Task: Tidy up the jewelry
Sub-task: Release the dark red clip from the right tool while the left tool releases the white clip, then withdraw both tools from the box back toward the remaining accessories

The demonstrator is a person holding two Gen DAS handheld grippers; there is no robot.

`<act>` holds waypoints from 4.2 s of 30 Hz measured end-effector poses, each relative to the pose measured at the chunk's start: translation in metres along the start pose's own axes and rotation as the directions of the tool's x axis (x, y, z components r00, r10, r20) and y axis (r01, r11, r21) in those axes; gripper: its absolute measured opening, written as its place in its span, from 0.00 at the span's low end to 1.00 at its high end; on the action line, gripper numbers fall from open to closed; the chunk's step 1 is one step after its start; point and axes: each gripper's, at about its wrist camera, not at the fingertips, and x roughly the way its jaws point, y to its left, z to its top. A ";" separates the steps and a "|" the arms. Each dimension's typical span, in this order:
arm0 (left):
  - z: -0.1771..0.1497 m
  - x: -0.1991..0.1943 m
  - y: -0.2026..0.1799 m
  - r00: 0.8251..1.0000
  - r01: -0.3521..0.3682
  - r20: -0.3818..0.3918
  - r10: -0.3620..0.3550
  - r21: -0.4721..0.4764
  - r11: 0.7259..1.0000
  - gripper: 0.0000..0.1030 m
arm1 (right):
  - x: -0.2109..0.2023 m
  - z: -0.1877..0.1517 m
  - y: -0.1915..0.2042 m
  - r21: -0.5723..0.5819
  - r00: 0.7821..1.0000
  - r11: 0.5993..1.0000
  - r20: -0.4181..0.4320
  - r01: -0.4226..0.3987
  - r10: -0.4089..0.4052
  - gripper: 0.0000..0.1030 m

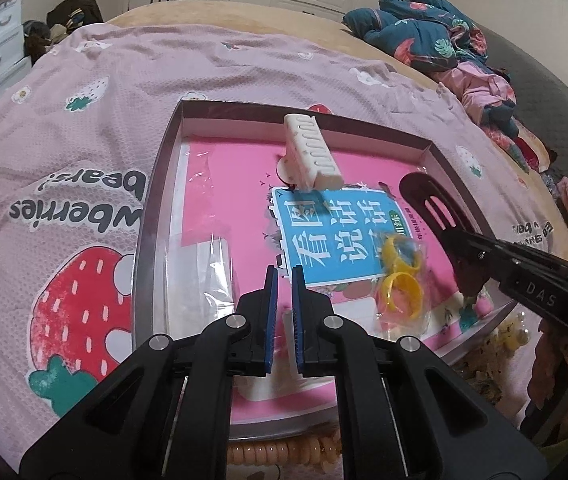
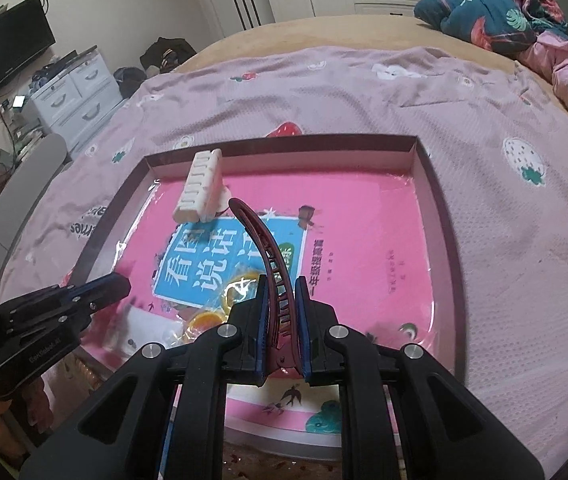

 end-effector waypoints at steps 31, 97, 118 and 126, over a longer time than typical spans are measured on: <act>-0.010 -0.043 -0.001 0.999 0.023 0.036 -0.023 0.000 1.000 0.47 | -0.083 -0.031 0.004 0.029 0.987 0.999 0.158 -0.026 0.021 0.77; -0.063 -0.187 -0.029 0.968 0.002 0.250 -0.010 0.033 0.999 0.91 | -0.252 -0.079 0.020 -0.059 0.910 0.998 0.414 0.003 0.022 0.95; -0.094 -0.165 -0.032 0.987 -0.039 0.161 0.027 0.069 0.997 0.91 | -0.221 -0.114 0.019 -0.089 0.953 0.996 0.304 0.019 0.009 0.95; -0.106 -0.153 -0.033 0.992 -0.042 0.125 0.032 0.079 0.996 0.91 | -0.199 -0.126 0.025 -0.114 0.969 0.993 0.247 0.026 0.003 0.95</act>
